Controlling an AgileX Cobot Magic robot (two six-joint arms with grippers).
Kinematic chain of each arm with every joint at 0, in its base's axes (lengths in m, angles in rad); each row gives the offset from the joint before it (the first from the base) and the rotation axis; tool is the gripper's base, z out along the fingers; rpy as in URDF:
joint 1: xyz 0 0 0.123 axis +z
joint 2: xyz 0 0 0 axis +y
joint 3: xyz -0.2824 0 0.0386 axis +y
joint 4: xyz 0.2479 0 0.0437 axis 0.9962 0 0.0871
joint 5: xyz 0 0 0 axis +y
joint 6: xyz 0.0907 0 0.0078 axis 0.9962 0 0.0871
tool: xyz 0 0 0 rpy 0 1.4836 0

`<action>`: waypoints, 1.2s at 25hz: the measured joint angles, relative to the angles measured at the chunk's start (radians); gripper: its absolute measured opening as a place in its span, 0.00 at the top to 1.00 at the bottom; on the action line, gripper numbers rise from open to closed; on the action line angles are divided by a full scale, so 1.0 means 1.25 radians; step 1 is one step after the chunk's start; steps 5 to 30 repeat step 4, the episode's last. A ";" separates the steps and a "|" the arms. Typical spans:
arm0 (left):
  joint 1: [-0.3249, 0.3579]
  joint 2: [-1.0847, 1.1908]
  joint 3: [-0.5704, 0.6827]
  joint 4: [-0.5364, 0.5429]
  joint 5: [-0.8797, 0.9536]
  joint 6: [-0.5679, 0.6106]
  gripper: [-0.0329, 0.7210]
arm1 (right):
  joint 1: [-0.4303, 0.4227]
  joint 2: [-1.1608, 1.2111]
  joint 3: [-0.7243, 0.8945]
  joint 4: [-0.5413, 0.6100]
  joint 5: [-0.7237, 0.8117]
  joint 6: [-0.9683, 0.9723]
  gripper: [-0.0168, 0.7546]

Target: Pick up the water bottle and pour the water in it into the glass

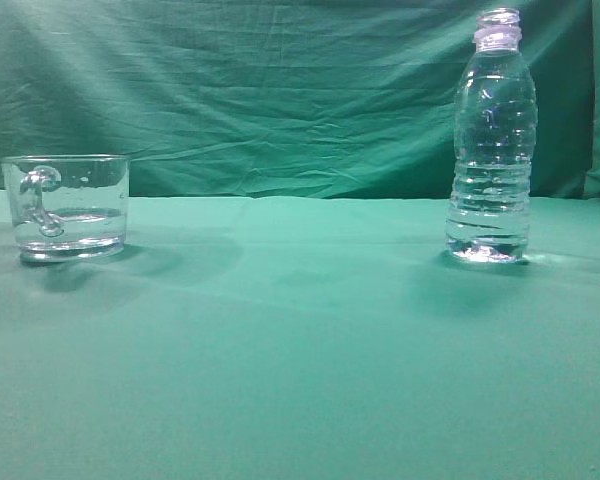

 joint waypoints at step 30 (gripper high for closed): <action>0.000 0.000 0.000 0.000 0.000 0.000 0.96 | 0.000 0.000 0.000 0.000 0.000 -0.001 0.98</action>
